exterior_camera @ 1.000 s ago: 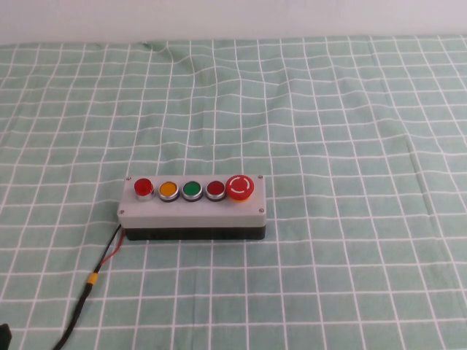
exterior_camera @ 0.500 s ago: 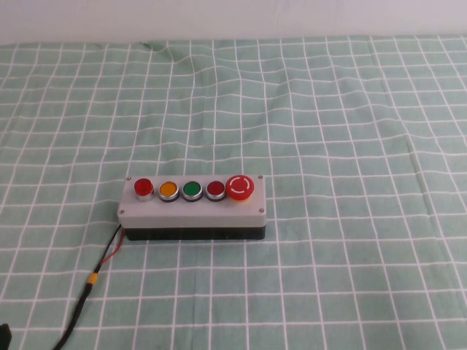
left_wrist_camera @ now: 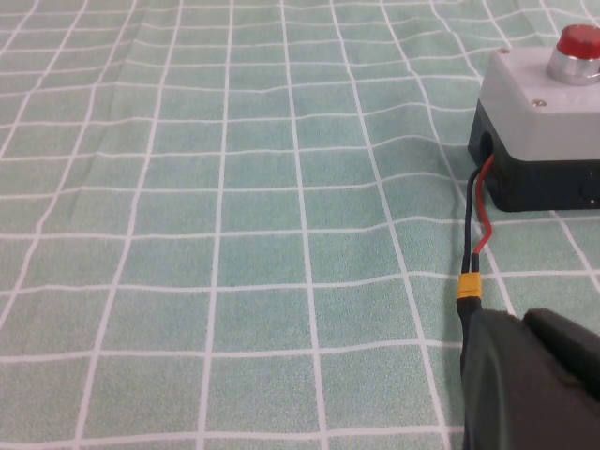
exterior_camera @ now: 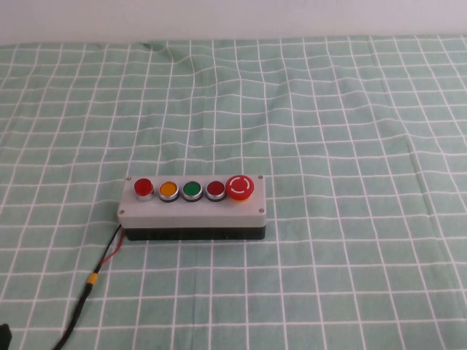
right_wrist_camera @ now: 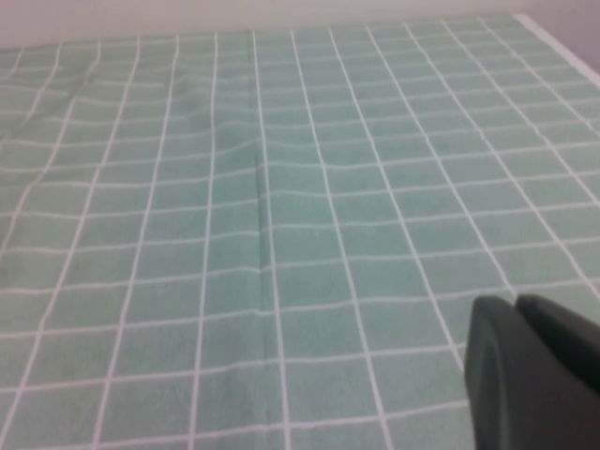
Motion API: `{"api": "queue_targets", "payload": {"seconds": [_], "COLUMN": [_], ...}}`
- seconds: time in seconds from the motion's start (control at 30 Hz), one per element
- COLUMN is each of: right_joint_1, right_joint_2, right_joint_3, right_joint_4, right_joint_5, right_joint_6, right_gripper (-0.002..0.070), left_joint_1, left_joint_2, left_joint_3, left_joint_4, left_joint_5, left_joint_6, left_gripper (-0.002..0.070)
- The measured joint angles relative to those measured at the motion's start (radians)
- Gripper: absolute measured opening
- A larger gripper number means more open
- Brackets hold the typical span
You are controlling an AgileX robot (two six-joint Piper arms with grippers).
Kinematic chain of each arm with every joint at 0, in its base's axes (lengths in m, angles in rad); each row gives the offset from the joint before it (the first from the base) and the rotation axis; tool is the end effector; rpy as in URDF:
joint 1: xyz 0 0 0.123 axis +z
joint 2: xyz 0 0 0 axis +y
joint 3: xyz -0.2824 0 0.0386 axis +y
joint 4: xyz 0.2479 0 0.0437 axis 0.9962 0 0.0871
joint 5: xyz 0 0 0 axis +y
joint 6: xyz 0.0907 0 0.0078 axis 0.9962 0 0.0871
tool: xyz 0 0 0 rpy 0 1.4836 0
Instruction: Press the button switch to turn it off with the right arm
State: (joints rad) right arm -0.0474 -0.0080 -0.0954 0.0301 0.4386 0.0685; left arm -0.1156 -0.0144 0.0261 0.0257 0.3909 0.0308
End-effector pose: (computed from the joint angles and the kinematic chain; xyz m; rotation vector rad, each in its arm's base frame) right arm 0.0476 -0.0011 0.2059 0.1210 1.8148 0.0458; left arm 0.0517 -0.0051 0.1700 0.1536 1.8799 -0.0325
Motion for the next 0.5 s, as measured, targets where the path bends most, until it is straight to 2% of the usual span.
{"api": "queue_targets", "payload": {"seconds": [0.5], "right_joint_1": [-0.073], "right_joint_2": [-0.004], "right_joint_3": [0.113], "right_joint_4": [0.077], "right_joint_5": [-0.007], "right_joint_6": [0.000], "right_gripper": [-0.0016], "left_joint_1": [0.000], "left_joint_2": [0.000], "left_joint_3": [0.000], "left_joint_4": [0.000], "left_joint_5": [0.000], "left_joint_6": [0.000], "left_gripper": [-0.0003]}}
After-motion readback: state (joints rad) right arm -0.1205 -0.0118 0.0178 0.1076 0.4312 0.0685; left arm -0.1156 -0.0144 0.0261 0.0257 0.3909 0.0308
